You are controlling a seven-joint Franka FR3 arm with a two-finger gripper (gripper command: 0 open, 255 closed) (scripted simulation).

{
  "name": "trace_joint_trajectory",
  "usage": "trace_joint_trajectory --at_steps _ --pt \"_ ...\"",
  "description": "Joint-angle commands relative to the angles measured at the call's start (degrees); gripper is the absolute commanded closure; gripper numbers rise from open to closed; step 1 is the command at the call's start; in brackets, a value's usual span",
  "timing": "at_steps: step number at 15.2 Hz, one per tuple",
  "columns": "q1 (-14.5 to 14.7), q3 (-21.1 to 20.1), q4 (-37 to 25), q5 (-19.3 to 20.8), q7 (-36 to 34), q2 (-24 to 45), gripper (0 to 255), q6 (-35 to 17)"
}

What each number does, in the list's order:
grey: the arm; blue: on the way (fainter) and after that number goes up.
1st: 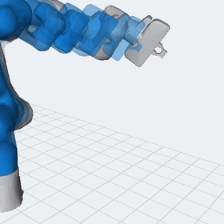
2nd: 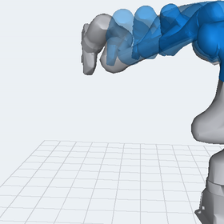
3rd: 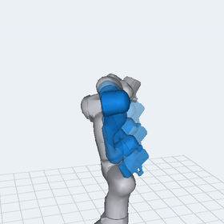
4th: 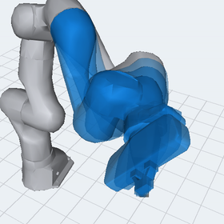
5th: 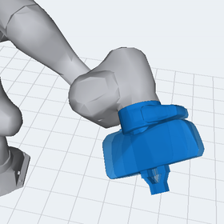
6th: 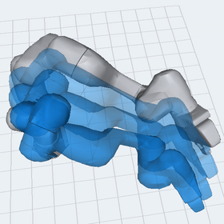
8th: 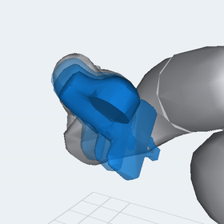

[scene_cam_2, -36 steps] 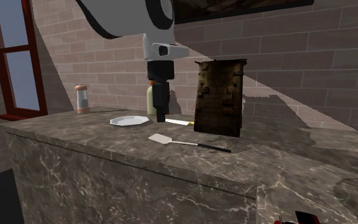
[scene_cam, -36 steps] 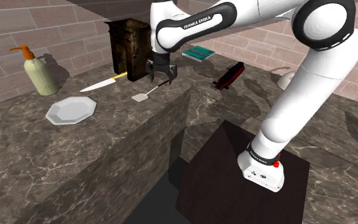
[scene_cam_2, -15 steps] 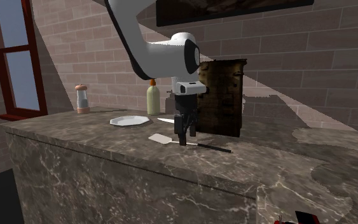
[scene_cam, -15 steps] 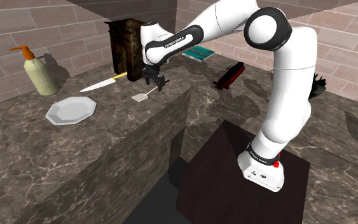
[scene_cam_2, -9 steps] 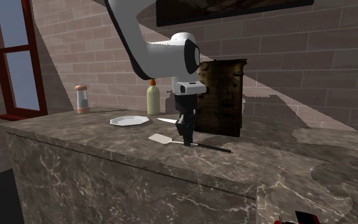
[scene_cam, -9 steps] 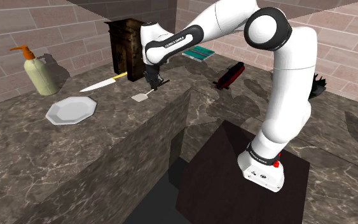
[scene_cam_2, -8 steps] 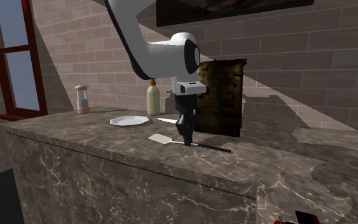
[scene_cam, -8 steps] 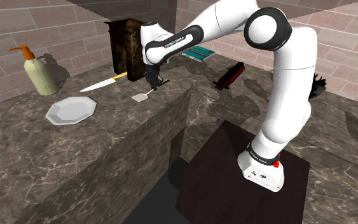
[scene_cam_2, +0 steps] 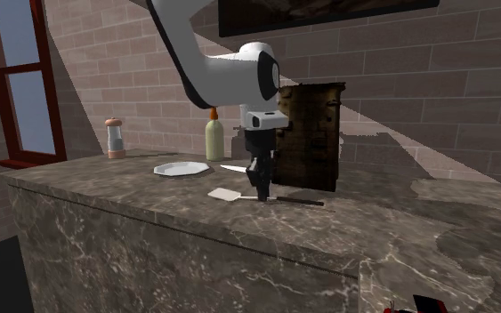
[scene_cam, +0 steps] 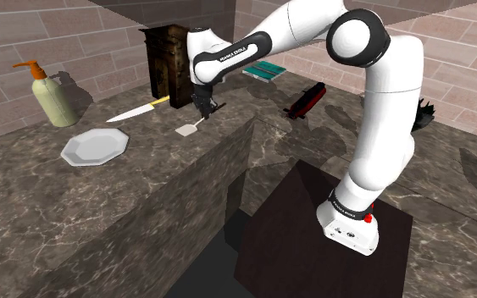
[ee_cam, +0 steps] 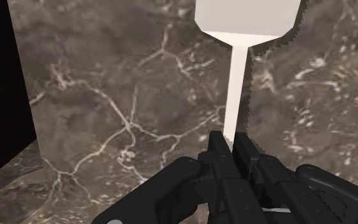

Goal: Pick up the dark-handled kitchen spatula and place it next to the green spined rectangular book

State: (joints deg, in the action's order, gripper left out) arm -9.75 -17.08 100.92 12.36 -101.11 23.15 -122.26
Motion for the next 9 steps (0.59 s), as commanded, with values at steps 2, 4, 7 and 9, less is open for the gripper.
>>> trace_joint_trajectory --at_steps 2,4,7,9 --pt "-0.11 -0.2 -0.82 -0.46 0.38 -0.99 255 1.74" --pt "-0.17 -0.33 -1.5 -0.77 0.64 -1.62 255 3.02" --pt "-0.25 -0.51 -2.61 -1.2 1.01 -2.51 255 4.95" --pt "-0.29 -0.61 -3.43 -1.46 1.24 -3.04 255 6.27"
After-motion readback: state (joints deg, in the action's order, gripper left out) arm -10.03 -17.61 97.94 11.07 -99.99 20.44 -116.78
